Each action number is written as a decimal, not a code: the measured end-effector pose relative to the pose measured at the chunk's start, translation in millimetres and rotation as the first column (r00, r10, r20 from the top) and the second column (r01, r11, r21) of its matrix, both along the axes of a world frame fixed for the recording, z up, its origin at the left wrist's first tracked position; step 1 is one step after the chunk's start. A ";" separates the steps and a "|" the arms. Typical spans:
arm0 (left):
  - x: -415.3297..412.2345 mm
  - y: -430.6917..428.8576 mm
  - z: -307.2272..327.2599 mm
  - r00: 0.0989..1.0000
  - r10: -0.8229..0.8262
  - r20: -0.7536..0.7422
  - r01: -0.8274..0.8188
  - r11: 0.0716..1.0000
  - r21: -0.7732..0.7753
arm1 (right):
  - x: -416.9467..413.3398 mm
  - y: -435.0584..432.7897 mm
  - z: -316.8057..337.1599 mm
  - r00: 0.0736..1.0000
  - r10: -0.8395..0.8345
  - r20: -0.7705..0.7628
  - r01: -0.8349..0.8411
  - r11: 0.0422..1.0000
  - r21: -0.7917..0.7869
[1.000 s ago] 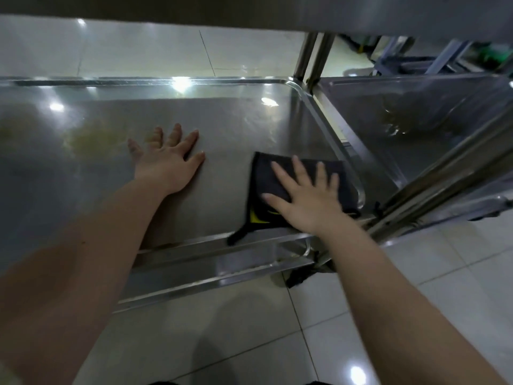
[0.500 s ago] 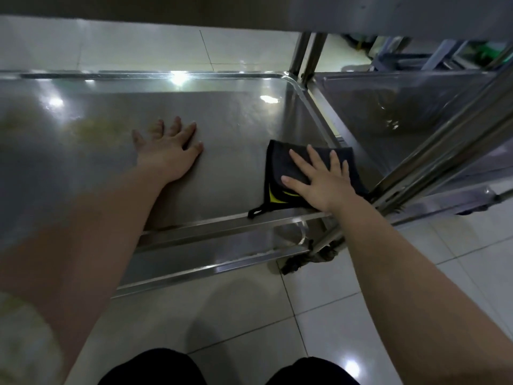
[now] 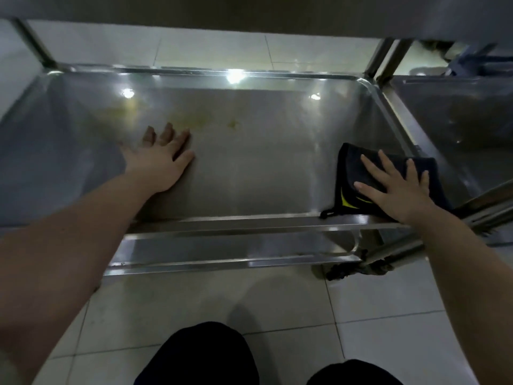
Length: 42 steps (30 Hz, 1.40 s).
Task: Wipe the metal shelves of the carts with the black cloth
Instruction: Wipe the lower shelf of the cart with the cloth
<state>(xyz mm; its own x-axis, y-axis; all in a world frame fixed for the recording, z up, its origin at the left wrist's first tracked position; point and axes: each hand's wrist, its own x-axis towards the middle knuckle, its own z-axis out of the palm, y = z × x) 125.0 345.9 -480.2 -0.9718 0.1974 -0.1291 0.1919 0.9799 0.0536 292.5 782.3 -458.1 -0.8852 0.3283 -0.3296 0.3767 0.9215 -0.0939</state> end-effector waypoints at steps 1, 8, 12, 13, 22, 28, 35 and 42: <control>-0.2 1.0 -1.6 1.000 -0.002 -0.010 0.002 1.000 -0.002 | -0.8 -3.7 0.7 1.000 -0.005 0.011 0.005 1.000 -0.002; -3.3 -0.6 -6.7 0.999 -0.008 -0.042 0.010 1.000 0.028 | -28.1 -138.5 -3.5 0.971 0.234 -0.040 -0.233 0.972 0.028; -2.8 -3.2 -9.0 0.999 -0.014 -0.052 0.015 1.000 0.014 | -51.3 -240.4 -13.8 0.928 0.368 -0.053 -0.365 0.929 0.056; -2.2 -4.2 -9.0 0.998 -0.013 -0.055 0.014 1.000 0.020 | -55.1 -251.5 -14.3 0.928 0.369 -0.058 -0.366 0.929 0.049; 2.7 -4.3 -4.0 1.000 -0.009 -0.019 0.011 0.997 0.078 | -36.1 -133.4 -3.4 0.976 0.206 -0.073 -0.201 0.977 0.074; 3.5 -3.5 -0.2 1.000 -0.020 -0.009 0.020 0.998 0.060 | -29.1 -110.5 -3.8 0.997 0.075 -0.032 -0.072 0.995 0.073; 1.9 -5.3 0.8 1.000 -0.020 -0.003 0.021 0.998 0.057 | -46.5 -221.7 -11.1 0.963 0.257 -0.085 -0.249 0.964 0.093; -0.1 -11.5 7.5 0.998 0.028 -0.060 -0.015 0.979 0.205 | -76.0 -264.4 -2.3 0.945 0.326 -0.022 -0.326 0.945 -0.005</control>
